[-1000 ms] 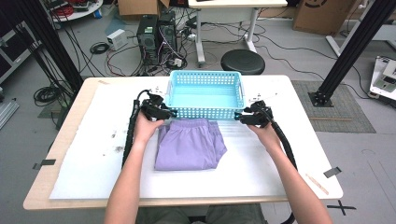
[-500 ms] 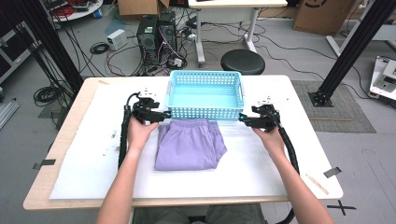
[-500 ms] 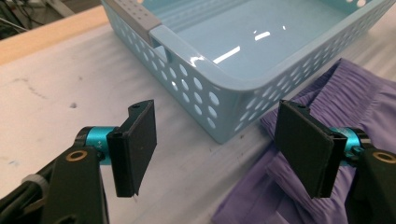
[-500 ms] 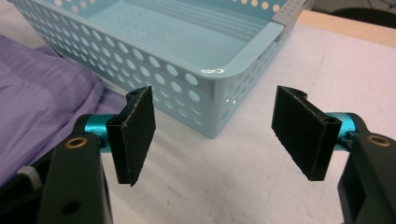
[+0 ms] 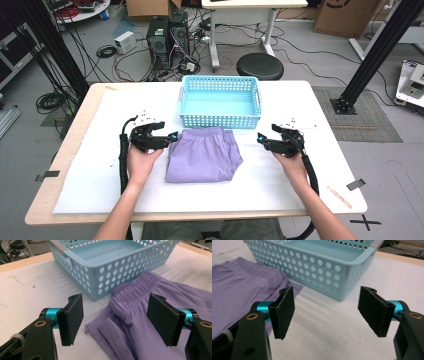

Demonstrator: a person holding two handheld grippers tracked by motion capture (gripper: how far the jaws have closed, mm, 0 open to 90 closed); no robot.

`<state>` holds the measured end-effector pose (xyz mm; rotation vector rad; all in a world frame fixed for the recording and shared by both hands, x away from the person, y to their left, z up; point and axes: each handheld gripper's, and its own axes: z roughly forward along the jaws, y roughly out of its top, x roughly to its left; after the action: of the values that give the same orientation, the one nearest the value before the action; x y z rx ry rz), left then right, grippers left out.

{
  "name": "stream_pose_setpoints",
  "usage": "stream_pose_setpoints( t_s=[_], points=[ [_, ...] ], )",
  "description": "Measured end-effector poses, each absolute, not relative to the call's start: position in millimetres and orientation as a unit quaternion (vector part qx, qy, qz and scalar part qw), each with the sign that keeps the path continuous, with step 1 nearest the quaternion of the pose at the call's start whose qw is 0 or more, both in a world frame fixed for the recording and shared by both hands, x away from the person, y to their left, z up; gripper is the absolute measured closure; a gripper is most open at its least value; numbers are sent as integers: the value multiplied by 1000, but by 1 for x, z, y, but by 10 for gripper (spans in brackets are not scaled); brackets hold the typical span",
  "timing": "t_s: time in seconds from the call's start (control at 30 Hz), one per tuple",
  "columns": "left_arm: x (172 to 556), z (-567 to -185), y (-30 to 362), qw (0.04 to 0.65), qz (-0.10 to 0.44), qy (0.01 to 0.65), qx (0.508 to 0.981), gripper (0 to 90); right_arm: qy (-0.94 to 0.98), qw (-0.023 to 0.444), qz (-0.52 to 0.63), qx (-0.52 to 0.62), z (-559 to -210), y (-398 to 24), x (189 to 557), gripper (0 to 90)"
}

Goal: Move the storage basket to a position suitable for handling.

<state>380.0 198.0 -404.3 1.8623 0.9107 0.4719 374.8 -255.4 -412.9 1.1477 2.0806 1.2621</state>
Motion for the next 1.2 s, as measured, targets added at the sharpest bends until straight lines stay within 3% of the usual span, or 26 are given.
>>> stream_pose_setpoints(
  t_s=[0.53,0.97,1.2],
  points=[
    [332,-426,201,479,196,389,763,301,761,219,464,398,-429,-235,338,277],
    [301,-439,194,447,167,417,774,351,779,142,454,410,-437,-193,318,258],
    [299,-445,188,420,160,431,782,363,797,138,427,406,-439,-172,311,257]
  ],
)
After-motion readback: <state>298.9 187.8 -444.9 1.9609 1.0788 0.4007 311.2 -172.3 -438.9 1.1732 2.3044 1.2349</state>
